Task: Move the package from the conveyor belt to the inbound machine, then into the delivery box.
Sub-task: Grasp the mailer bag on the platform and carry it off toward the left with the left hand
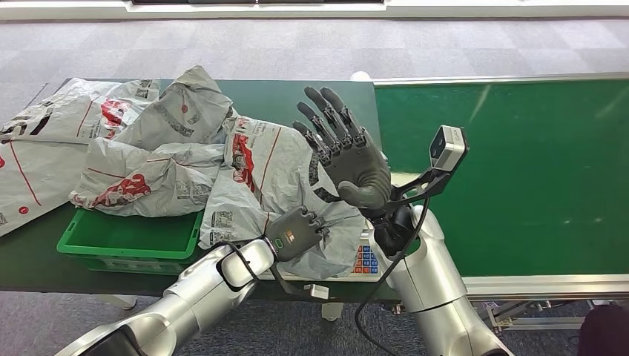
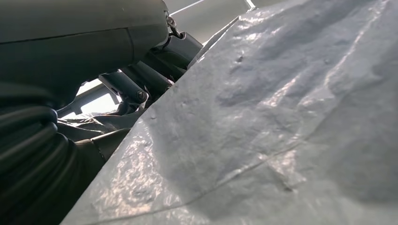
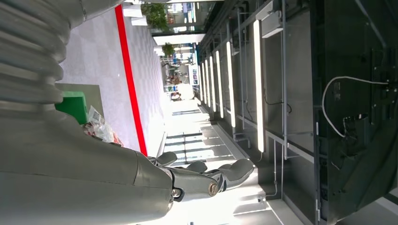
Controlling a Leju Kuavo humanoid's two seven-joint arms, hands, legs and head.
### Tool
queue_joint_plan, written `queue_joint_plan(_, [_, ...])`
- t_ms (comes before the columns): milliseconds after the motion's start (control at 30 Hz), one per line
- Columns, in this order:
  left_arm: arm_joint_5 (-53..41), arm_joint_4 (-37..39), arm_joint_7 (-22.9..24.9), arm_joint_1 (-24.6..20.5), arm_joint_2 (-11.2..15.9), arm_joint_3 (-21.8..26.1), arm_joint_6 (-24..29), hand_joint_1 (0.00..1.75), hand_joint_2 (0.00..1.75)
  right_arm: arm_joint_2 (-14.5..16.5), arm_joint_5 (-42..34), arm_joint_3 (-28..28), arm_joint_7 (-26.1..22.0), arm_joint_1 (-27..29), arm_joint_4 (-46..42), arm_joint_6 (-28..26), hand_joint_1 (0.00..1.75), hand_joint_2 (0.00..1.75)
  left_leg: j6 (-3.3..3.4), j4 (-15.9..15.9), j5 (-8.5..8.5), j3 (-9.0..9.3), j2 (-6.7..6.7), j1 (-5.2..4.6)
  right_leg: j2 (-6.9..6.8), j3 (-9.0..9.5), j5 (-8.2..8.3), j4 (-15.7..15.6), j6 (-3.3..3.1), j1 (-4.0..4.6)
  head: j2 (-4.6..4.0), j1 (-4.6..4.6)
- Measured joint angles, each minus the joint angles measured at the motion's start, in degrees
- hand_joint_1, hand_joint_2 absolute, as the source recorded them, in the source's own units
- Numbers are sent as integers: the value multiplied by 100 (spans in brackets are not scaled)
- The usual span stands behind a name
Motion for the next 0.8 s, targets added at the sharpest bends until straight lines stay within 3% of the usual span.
queue_joint_plan(800, [0,0,0,0,3,1,0,175,175,0,0,-1,2,0,0,0,0,175,0,0,0,1,0,0,0,1,0,0,0,0,0,0])
